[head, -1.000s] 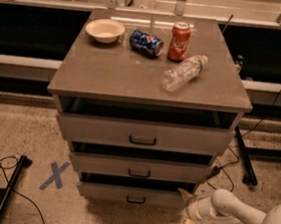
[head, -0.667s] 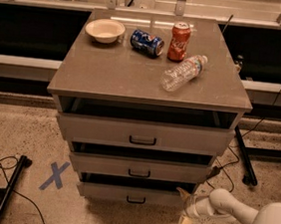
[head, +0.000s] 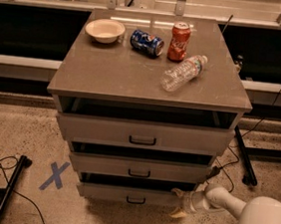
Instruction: Open bottom drawer
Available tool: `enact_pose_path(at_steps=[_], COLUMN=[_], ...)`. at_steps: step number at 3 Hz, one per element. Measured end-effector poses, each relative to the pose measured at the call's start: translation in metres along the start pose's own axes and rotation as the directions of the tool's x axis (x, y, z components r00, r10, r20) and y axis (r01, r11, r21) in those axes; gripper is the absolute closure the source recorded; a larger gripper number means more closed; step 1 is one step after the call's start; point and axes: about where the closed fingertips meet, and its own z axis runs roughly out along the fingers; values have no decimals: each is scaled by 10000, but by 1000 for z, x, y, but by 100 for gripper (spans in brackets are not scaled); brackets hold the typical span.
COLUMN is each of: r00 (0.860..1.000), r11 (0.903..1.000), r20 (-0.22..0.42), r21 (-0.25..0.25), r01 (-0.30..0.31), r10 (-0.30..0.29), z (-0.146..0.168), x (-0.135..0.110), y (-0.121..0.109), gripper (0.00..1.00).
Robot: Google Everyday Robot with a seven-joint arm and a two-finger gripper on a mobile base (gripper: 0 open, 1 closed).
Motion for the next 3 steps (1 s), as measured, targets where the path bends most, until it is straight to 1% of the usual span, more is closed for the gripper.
enact_pose_path(at_steps=[1, 2, 3], r00=[10000, 9998, 9986], r11=[9994, 9975, 9972], r20=[-45, 173, 525], r21=[-329, -708, -736], r01=[54, 4, 143], r10=[-55, 8, -104], z=[5, -2, -16], x=[-2, -5, -19], y=[8, 31, 54], gripper=[45, 46, 50])
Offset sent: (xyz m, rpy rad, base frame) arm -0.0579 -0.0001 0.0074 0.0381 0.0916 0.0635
